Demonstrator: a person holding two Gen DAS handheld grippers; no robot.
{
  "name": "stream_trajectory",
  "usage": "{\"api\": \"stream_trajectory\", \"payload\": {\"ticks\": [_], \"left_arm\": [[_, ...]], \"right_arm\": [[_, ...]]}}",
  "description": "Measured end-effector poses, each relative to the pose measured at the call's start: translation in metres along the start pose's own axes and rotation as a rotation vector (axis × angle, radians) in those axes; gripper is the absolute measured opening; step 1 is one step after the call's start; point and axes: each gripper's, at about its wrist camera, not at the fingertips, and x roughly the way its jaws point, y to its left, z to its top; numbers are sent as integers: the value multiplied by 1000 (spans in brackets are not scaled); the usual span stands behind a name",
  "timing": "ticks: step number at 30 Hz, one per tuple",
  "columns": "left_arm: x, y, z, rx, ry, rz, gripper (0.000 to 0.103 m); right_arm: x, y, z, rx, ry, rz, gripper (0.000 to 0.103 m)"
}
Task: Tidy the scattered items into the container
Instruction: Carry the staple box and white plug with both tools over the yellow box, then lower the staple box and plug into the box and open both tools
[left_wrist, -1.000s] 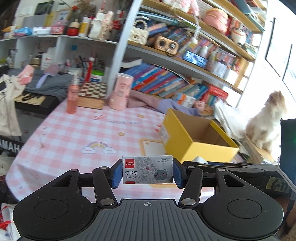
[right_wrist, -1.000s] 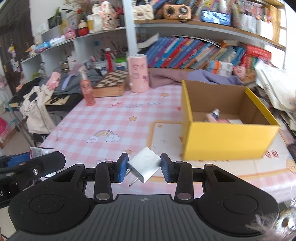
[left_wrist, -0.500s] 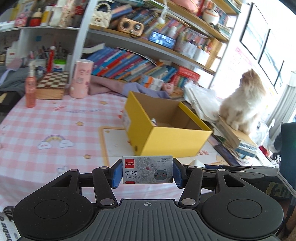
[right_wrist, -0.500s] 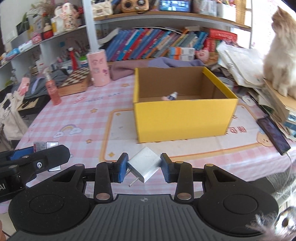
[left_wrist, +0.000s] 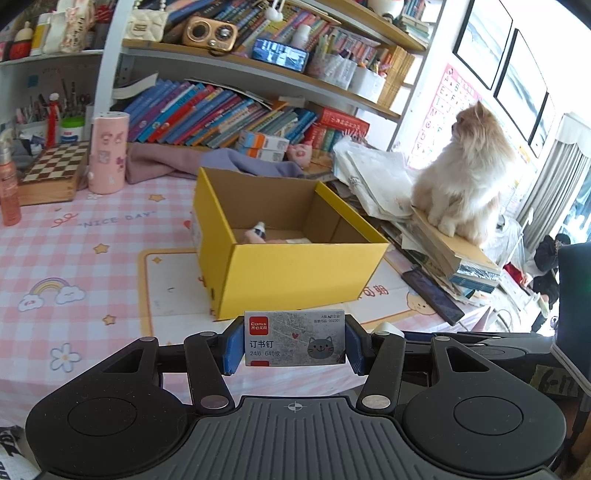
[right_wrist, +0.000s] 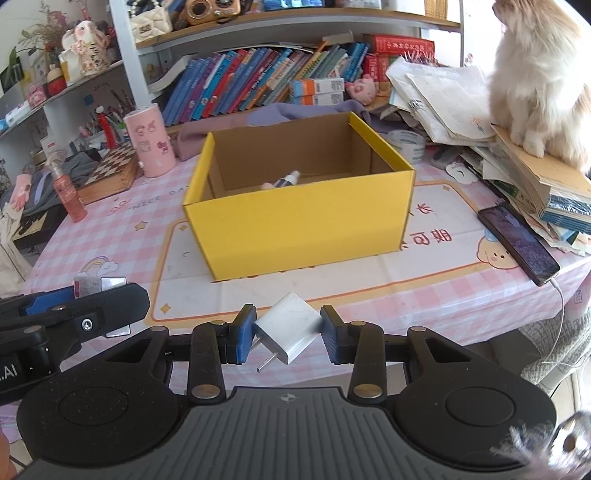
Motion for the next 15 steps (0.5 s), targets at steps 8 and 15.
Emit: {"api": "stream_trajectory", "payload": {"ticks": [8,15], "left_arm": [[22,-24,7,12,13,16,53],[39,-41,16,1,4,60,53]], "right_arm": [[10,-31,8,3,21,21,36],[22,-51,23,-19,29,61,36]]}}
